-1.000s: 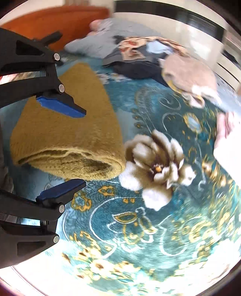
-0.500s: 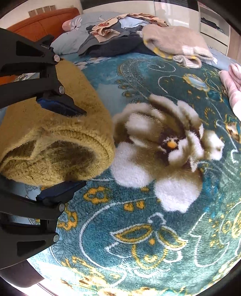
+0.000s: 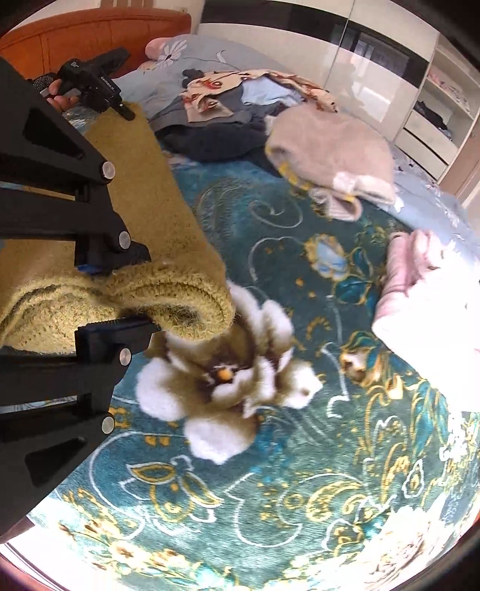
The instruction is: Fold clothes
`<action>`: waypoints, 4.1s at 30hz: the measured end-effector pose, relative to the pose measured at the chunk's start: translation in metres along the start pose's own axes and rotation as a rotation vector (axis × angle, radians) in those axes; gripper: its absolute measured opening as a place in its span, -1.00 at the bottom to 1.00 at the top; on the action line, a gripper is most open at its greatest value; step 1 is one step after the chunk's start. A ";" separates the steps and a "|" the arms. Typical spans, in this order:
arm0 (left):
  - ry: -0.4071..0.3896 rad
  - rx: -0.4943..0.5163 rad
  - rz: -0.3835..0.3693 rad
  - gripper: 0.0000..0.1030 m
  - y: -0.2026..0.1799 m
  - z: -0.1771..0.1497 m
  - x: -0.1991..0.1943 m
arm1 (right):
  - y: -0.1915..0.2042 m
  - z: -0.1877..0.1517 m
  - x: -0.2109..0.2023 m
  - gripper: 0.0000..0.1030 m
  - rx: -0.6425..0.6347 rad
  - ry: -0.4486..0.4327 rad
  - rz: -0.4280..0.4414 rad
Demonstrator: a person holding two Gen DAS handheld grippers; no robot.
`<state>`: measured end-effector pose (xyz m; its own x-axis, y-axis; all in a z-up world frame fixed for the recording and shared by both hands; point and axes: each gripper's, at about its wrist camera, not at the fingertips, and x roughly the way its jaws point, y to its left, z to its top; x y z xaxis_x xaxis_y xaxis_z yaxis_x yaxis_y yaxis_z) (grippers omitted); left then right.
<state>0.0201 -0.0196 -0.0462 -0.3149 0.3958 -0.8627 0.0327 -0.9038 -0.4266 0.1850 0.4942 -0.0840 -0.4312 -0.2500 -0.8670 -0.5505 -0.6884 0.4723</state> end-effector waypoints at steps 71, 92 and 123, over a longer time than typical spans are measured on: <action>-0.003 -0.175 0.022 -0.13 0.118 -0.090 -0.078 | 0.285 -0.190 0.133 -0.38 -0.594 0.255 0.035; 0.019 0.235 0.097 0.20 -0.033 -0.033 0.025 | 0.100 -0.140 0.085 -0.14 -0.073 0.186 0.090; 0.092 0.121 0.045 0.32 0.015 -0.034 0.012 | 0.096 -0.155 0.112 -0.14 -0.089 0.275 0.132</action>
<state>0.0489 -0.0230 -0.0719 -0.2270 0.3627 -0.9038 -0.0712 -0.9318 -0.3560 0.1950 0.2945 -0.1600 -0.2782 -0.5078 -0.8153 -0.4324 -0.6918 0.5783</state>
